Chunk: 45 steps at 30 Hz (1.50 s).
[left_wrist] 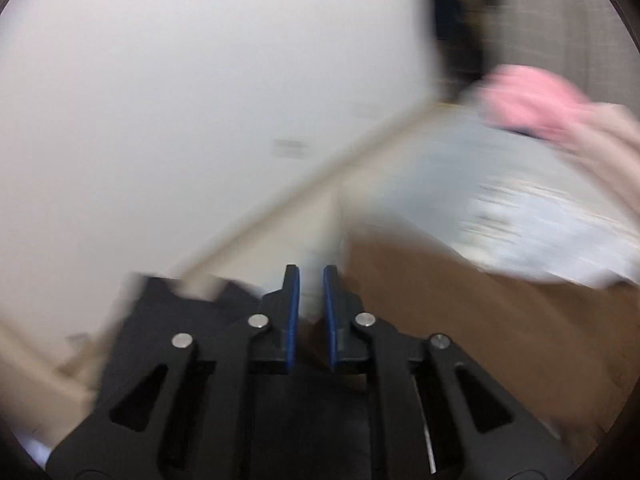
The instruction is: Fold large clothes
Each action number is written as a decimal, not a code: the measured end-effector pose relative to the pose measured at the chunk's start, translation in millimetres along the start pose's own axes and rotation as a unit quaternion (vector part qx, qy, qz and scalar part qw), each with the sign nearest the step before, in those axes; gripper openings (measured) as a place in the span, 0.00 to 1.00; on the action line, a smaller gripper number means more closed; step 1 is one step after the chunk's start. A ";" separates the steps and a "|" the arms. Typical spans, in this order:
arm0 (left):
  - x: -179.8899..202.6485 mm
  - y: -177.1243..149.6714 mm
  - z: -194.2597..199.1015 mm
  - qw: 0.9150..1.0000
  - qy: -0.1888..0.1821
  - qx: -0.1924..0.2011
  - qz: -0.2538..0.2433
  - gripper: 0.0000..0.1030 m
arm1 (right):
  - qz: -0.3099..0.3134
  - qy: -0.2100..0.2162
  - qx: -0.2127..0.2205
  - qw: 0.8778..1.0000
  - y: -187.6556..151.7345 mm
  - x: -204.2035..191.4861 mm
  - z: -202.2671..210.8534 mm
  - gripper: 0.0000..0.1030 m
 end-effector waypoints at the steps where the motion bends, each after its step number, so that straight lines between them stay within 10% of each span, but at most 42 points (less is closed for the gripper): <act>1: -8.3 0.9 -4.1 1.000 0.022 -0.001 0.014 0.14 | 0.000 0.000 0.000 1.000 1.3 -0.7 -0.2 0.64; 7: 54.0 -28.4 47.5 0.990 -0.119 0.018 -0.067 0.57 | 0.012 -0.004 0.003 1.000 15.0 -16.1 -9.2 0.64; 15: 201.8 -102.1 107.9 0.930 -0.307 0.001 -0.200 0.63 | 0.026 0.017 0.015 0.999 27.5 -45.6 -30.8 0.64; 19: 238.8 -152.6 70.7 0.925 -0.272 -0.062 -0.259 0.68 | 0.013 0.007 0.018 1.000 25.1 -26.3 -33.5 0.64; 22: 212.9 -149.3 55.2 0.958 -0.157 -0.020 -0.237 0.91 | -0.022 -0.018 0.031 0.999 25.6 9.2 -27.1 0.64; 25: 196.5 -138.3 60.8 0.964 -0.086 -0.024 -0.250 0.90 | -0.054 -0.047 0.054 0.996 31.6 38.8 -13.4 0.64; 33: 195.0 -137.4 150.5 0.949 -0.220 -0.040 -0.221 0.90 | -0.026 -0.043 0.101 0.994 59.1 19.7 1.9 0.64; 45: 213.3 -189.8 243.2 0.886 -0.395 -0.061 -0.234 0.90 | 0.008 -0.140 0.076 0.987 78.2 19.5 -68.1 0.64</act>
Point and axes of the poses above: each gripper's, at about its wrist camera, not at the fingertips, and z roughly against the way its jaws point, x to its right, y to its top, the point moved 4 cm from there along -z, roughly the way its jaws point, and after that the axes turned 11 degrees about y, right-handed, at the moved point
